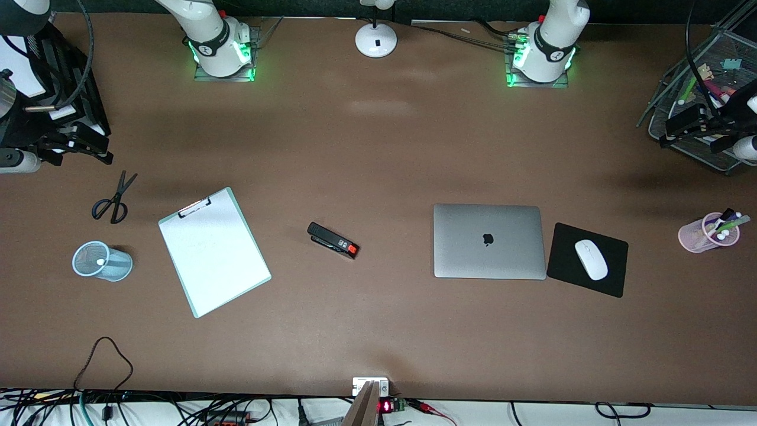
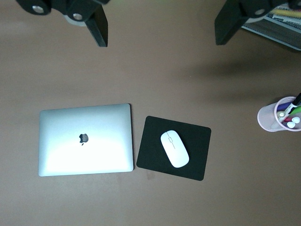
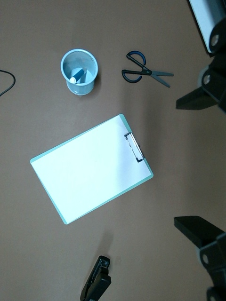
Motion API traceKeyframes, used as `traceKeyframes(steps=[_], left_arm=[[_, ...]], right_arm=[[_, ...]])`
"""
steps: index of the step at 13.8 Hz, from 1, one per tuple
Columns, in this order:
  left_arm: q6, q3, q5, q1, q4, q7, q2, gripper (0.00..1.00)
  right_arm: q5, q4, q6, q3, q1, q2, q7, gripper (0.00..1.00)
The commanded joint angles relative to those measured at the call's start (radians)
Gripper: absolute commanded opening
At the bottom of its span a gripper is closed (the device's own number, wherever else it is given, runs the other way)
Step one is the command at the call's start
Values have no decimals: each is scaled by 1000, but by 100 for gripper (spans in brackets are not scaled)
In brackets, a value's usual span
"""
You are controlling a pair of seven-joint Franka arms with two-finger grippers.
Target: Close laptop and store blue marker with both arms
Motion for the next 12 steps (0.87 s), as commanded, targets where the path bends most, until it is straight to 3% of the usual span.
traceKeyframes(steps=[1,12], left_arm=[[-23,-2,25,-4,40,10,18,100],[-26,-102,79,-2,46,-65,15,100]], right_arm=[[20,-6,-9,4,-14,-5,-13,100],[50,-19,-45,1,-8,-34,-4,100]])
